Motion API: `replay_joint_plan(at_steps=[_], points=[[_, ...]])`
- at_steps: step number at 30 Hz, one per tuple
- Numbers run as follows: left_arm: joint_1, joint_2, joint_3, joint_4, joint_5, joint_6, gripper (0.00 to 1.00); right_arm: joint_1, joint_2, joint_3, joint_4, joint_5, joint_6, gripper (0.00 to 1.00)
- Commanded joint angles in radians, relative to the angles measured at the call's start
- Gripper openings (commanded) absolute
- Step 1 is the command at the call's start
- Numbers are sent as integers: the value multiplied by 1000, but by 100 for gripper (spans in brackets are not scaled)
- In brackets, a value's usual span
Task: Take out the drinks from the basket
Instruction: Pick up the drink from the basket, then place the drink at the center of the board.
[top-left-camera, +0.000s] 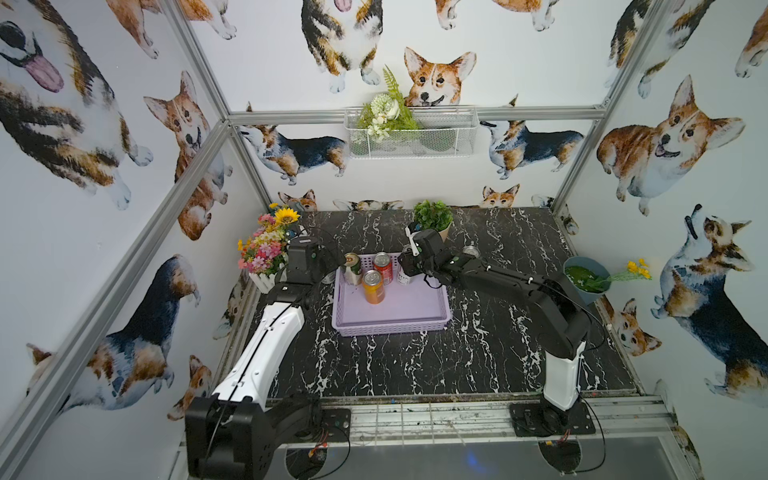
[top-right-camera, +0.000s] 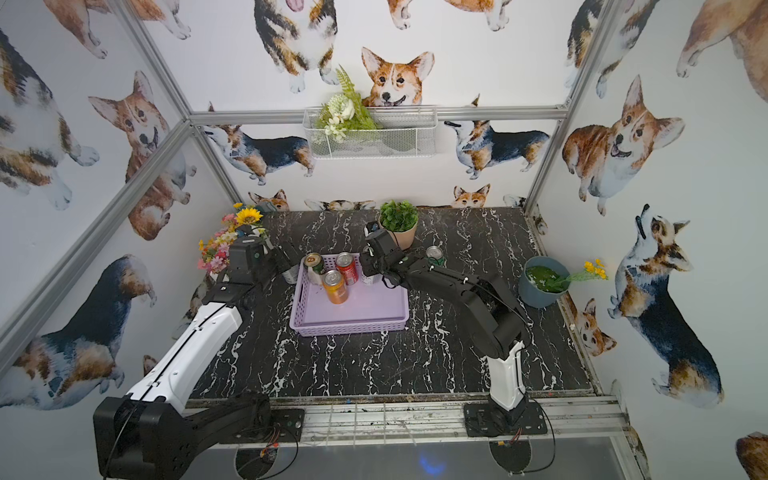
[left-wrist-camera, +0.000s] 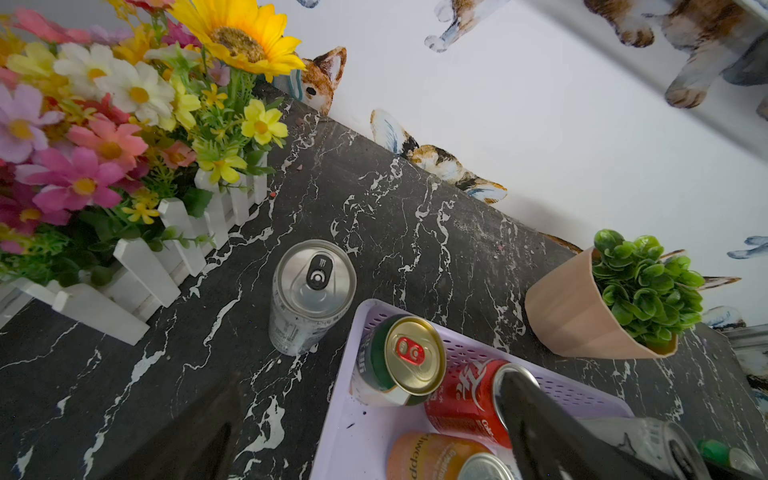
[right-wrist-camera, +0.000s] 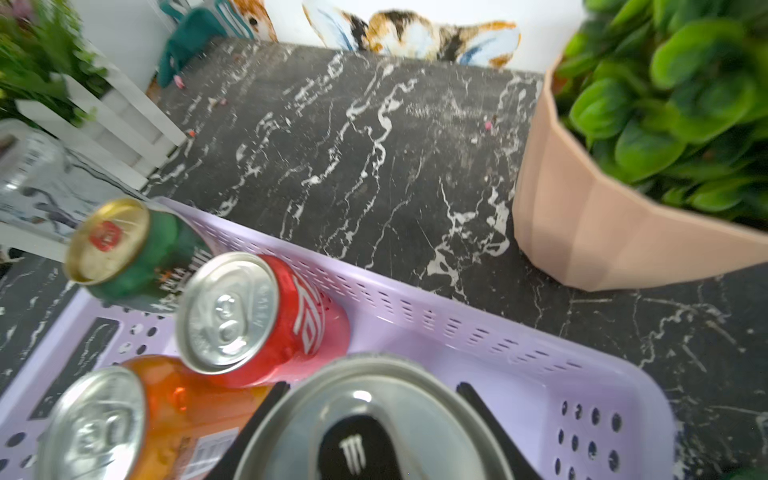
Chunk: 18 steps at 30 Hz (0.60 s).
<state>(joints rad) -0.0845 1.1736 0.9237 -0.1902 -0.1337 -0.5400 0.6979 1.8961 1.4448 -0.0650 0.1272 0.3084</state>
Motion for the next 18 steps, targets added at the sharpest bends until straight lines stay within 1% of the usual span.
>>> replay_joint_plan(at_steps=[1,3,6,9,11,14,17,18], points=[[1,9,17,14,42,21,100,-1,-70,44,79,14,-24,0],[-1,16,28,11,68,24,100,-2,-122,52,51,54,-30,0],[-8,16,37,9,98,28,100,-9,-233,4,10,126,-18,0],[-17,12,36,8,124,29,100,-19,-366,-101,-29,221,8,0],[-25,12,41,0,134,30,100,-29,-477,-203,-46,295,20,0],[-42,10,45,-5,135,37,100,-45,-612,-329,-76,366,35,0],[-74,15,46,-5,113,43,100,-59,-684,-432,-111,417,65,0],[-87,19,46,-5,101,48,100,-74,-696,-466,-115,415,86,0]])
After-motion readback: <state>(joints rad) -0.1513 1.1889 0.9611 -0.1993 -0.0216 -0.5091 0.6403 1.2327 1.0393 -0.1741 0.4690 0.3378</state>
